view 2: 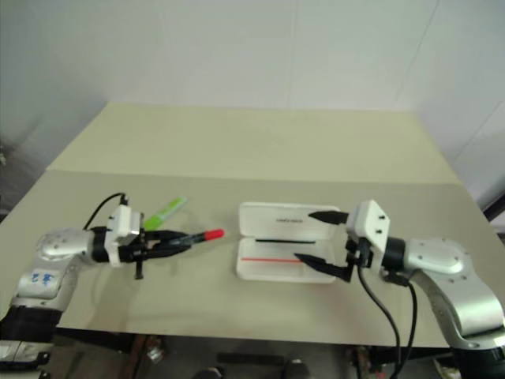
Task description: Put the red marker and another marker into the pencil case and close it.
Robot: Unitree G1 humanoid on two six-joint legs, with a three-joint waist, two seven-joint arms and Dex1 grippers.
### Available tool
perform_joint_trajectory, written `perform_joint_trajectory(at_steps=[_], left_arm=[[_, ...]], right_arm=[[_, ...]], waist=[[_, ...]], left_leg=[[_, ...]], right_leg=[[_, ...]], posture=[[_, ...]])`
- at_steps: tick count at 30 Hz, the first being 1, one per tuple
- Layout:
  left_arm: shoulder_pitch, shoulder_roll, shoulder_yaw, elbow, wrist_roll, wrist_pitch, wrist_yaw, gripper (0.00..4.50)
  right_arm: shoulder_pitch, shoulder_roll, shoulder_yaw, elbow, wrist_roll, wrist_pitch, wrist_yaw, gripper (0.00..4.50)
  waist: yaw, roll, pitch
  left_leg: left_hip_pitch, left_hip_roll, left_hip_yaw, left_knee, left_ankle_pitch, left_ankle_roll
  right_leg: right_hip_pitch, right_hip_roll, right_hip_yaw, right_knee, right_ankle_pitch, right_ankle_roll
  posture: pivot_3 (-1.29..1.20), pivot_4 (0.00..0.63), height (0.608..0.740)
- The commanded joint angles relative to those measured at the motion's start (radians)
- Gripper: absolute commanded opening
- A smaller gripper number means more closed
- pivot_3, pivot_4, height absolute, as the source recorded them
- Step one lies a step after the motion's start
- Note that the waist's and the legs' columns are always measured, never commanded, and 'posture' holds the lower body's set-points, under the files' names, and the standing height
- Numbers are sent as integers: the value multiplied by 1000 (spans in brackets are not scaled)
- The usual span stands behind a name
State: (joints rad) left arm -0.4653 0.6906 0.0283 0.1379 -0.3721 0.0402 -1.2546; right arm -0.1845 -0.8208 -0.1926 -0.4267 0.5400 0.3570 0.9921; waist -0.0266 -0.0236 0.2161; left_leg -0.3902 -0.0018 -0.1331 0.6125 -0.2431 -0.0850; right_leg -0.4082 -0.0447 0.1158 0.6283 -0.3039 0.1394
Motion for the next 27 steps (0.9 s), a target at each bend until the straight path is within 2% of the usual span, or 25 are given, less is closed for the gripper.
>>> perform_joint_trajectory(at_steps=[1,8,13,27], left_arm=[[-44,-38,-57,7,28,-29,-18,659],[-121,-140,-170,47,133,-46,37,659],[-185,-218,-213,93,184,-43,95,659],[-236,-336,-296,84,262,41,189,659]], right_arm=[[58,-42,-92,-63,24,6,11,4500],[188,-62,-197,-109,29,24,-5,4500],[268,-56,-224,-148,17,21,-21,4500],[272,-39,-200,-208,33,42,-102,4500]], waist=[[0,0,0],[-2,0,0],[-1,0,0],[-1,-1,0]], left_leg=[[0,0,0,0,0,0],[0,0,1,1,0,0],[1,0,2,2,1,1],[1,0,5,3,1,1]], right_leg=[[0,0,0,0,0,0],[0,0,1,1,1,1],[1,0,2,1,1,2],[1,1,5,0,3,3]], posture=[[0,150,740],[0,150,740],[0,150,740],[0,150,740]])
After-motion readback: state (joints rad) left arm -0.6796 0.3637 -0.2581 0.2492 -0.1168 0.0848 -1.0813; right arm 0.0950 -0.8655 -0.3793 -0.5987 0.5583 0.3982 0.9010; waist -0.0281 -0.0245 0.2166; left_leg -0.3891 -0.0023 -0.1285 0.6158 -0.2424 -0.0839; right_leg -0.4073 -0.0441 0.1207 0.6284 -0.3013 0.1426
